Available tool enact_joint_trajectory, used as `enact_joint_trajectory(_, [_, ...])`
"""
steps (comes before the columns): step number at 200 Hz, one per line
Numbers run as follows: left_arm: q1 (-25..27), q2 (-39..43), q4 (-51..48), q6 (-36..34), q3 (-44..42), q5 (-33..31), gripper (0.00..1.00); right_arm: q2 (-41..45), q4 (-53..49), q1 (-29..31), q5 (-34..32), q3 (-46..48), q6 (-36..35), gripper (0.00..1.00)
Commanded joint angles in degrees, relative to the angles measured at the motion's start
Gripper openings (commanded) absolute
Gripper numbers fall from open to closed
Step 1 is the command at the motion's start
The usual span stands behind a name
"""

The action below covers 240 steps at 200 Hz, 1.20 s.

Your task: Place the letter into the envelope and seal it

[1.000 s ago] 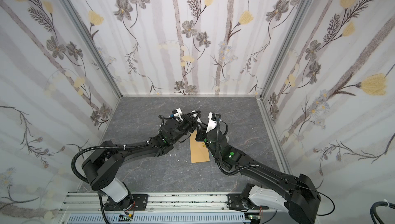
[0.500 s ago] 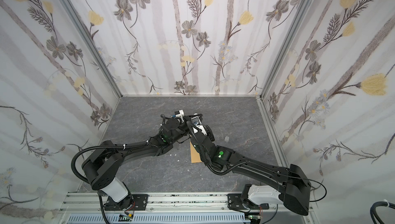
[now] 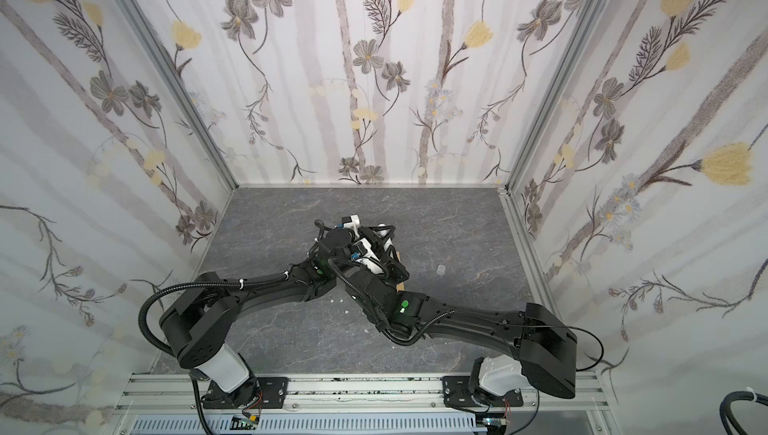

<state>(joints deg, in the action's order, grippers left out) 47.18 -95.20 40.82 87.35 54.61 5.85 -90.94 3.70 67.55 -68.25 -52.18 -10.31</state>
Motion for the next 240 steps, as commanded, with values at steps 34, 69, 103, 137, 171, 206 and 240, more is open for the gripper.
enact_joint_trajectory(34, [0.8,0.4,8.6,2.3,1.0,2.4,0.00,-0.9,-6.0,0.2,10.7,-0.4,-0.9,0.22])
enact_joint_trajectory(69, [0.6,0.4,8.6,1.8,0.7,2.1,0.00,7.0,-6.2,0.2,17.5,0.4,7.2,0.42])
enact_joint_trajectory(103, [0.3,0.8,8.7,-0.1,0.3,1.2,0.00,16.8,-6.2,-0.4,27.2,3.7,17.4,0.47])
enact_joint_trajectory(137, [0.1,1.3,8.7,-2.1,0.5,0.6,0.00,28.3,-3.1,-4.7,38.4,9.5,29.2,0.50])
enact_joint_trajectory(171, [0.1,1.6,8.7,-3.4,0.6,0.1,0.00,39.6,6.0,-13.7,50.0,19.1,41.2,0.55])
enact_joint_trajectory(206, [0.1,1.9,8.7,-5.0,0.8,-0.5,0.00,43.4,14.5,-19.9,58.4,24.3,48.2,0.59])
enact_joint_trajectory(240, [0.2,1.8,8.7,-6.0,0.8,-0.9,0.00,39.5,19.2,-20.2,63.0,24.5,51.8,0.60])
